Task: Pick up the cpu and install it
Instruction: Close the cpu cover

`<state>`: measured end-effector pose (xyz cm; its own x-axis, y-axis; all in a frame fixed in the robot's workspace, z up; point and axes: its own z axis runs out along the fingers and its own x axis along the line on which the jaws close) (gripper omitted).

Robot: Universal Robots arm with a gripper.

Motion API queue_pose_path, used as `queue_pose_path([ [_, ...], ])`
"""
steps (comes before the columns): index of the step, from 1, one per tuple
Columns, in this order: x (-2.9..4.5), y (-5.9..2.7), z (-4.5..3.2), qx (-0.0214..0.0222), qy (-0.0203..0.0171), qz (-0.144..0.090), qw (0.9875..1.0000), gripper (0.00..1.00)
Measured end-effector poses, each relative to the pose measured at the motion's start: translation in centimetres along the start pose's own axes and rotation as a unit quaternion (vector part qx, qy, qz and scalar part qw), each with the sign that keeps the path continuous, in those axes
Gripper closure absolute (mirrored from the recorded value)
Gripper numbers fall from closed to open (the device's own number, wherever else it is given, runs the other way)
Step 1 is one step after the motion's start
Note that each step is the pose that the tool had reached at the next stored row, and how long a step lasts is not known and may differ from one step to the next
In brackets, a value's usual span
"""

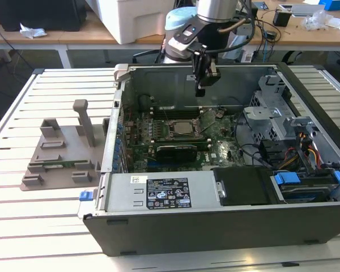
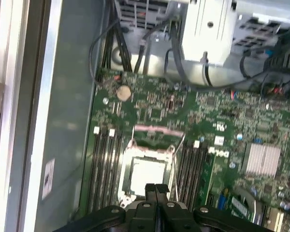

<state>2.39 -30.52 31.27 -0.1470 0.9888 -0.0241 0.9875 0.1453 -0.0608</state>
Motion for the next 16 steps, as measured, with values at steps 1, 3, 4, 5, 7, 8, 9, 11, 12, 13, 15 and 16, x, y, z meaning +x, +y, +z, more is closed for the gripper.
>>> queue_pose_path([
  [1,-0.06,0.4,-0.01,0.0004,0.0001,0.0,1.0,0.89],
  [3,-0.18,1.23,0.04,0.0011,0.0001,0.0,1.0,0.89],
  [4,-0.22,1.49,0.07,0.0013,0.0001,0.0,1.0,0.89],
  [5,-0.26,1.76,0.1,0.0014,0.0001,0.0,1.0,0.89],
  [7,-0.39,2.7,0.11,0.0014,0.0002,0.0,1.0,0.89],
  [8,-0.43,2.97,0.09,0.0014,0.0002,0.0,1.0,0.89],
  [9,-0.53,3.65,0.05,0.0017,0.0002,0.0,1.0,0.89],
  [11,-0.64,4.39,0.08,0.0029,0.0004,0.0,1.0,0.89],
  [12,-0.67,4.57,0.13,0.0033,0.0005,0.001,1.0,0.89],
  [13,-0.69,4.76,0.2,0.0038,0.0006,0.001,1.0,0.89],
  [15,-0.79,5.6,0.99,0.0072,0.0014,0.005,1.0,0.89],
  [16,-0.79,5.67,1.18,0.0074,0.0015,0.006,1.0,0.89],
])
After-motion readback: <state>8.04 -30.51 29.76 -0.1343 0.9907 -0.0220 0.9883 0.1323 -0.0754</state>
